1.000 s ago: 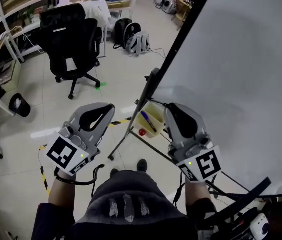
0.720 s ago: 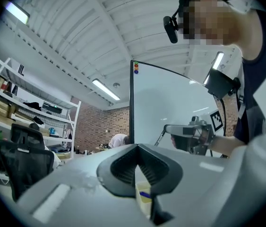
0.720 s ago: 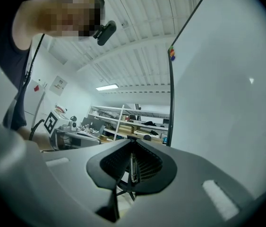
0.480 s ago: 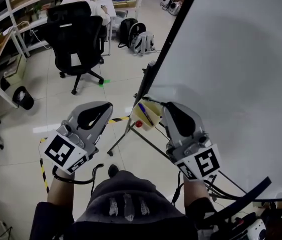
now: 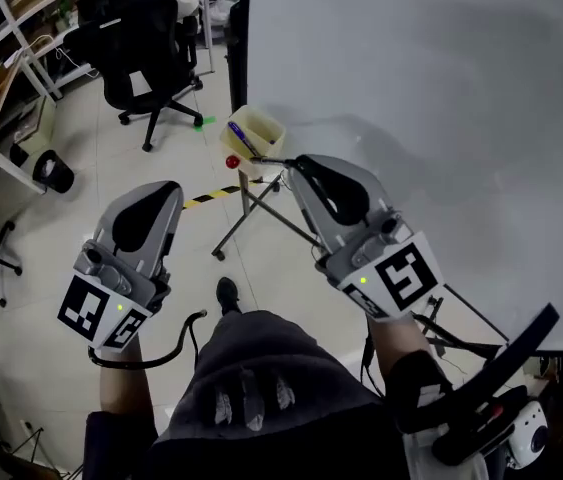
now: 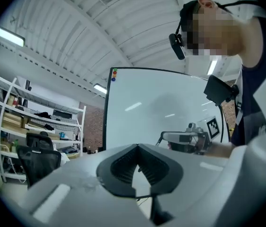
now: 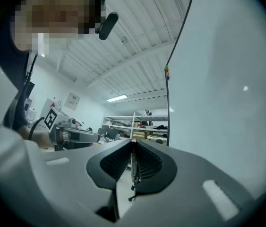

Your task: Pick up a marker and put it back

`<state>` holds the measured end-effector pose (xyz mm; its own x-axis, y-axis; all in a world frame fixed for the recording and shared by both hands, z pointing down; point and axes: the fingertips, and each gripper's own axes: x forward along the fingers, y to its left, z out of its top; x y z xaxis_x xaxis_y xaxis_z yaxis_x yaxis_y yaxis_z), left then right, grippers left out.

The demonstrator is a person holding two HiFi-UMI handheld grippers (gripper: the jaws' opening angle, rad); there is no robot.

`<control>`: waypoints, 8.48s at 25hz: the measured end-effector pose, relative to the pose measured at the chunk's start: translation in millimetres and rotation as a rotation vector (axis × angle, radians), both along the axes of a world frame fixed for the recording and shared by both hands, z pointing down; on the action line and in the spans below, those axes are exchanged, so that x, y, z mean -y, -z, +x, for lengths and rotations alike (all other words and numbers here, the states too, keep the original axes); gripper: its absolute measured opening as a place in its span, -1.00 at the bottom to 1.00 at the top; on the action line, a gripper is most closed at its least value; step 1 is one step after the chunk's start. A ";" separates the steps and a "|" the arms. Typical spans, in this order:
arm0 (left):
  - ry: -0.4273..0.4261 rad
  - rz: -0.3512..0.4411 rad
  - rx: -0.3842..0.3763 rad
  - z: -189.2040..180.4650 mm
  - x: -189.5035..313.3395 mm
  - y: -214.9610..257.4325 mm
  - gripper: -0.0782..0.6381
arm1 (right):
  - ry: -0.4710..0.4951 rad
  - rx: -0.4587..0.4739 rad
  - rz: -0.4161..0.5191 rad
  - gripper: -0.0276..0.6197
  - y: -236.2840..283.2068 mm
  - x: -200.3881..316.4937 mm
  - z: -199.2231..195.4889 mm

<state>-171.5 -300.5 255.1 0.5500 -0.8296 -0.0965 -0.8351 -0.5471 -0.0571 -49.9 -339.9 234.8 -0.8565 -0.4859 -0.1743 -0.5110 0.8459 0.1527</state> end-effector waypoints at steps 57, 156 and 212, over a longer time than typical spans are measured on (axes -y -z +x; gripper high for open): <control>0.077 -0.022 -0.037 232.7 -500.8 -9.4 -0.76 | 0.028 -0.024 0.011 -0.82 -17.8 -476.2 244.5; 0.129 0.023 0.026 256.4 -469.4 3.4 -0.76 | -0.195 0.042 0.033 -0.82 11.6 -461.8 382.7; 0.106 -0.021 -0.015 -75.8 56.7 -6.1 -0.76 | -0.067 -0.071 -0.034 -0.82 -6.3 64.8 -15.6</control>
<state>-247.3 -357.2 261.2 0.4573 -0.8851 -0.0862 -0.8893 -0.4561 -0.0342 -65.5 -404.8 241.1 -0.8315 -0.5471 -0.0965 -0.5554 0.8155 0.1626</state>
